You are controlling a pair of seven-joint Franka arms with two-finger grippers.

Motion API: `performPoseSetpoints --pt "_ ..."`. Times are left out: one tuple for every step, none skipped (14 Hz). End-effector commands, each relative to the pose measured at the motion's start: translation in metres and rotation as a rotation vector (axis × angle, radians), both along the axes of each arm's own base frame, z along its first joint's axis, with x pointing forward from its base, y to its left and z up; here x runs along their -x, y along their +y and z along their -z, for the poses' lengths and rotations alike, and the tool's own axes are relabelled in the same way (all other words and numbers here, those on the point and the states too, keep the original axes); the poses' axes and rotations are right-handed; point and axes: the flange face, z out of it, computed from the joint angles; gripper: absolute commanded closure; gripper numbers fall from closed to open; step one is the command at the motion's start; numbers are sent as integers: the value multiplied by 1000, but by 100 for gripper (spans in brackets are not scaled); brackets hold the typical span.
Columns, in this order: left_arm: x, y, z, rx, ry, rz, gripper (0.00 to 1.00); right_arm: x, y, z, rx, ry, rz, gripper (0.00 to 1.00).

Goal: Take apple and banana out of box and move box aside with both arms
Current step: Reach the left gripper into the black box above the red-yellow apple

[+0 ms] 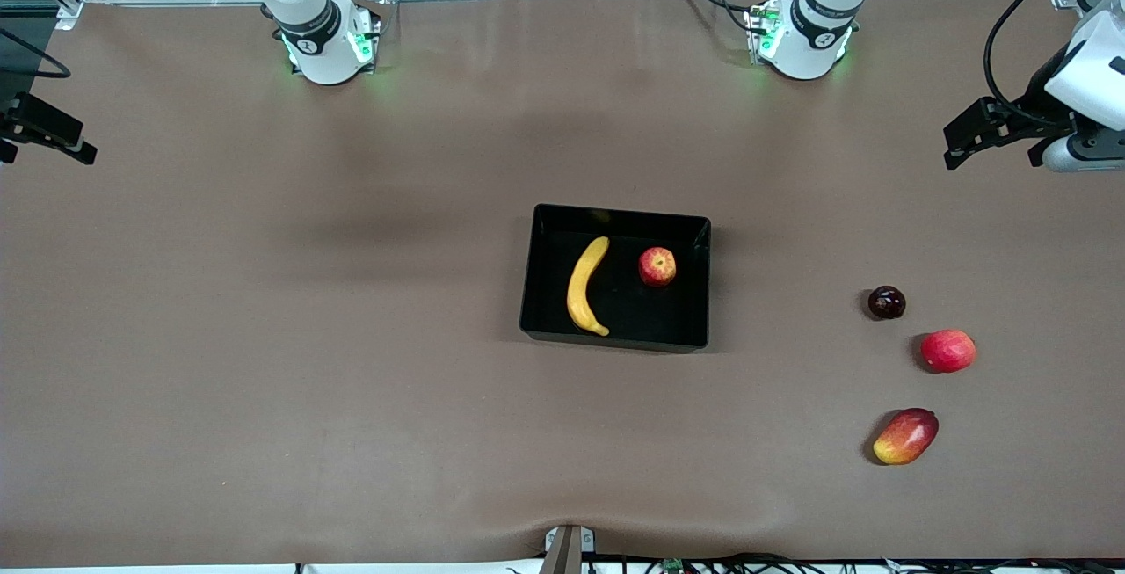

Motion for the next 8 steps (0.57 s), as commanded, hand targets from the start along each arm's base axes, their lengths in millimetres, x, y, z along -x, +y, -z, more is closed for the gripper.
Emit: performPoseSetpoints --pt "0 -1 -6 9 7 16 0 7 -4 -4 -1 -3 -2 0" --pt "0 -1 -6 10 7 10 0 7 -4 -4 -1 -1 -2 0" --pt "0 -1 -6 10 7 10 0 7 -4 -4 -1 -1 -2 0" --pt "0 -2 -5 10 7 10 0 7 -5 -4 -1 -1 0 0" --pt "0 -3 -3 9 14 10 0 7 -5 -4 -1 -1 0 0" --pt "0 -4 -1 9 26 8 0 7 -5 -4 -1 -1 0 0" --pt "-4 -7 6 9 40 5 0 7 -5 -4 -1 -1 0 0" --pt "-5 -13 12 7 52 16 0 8 -5 -3 -1 0 0 0"
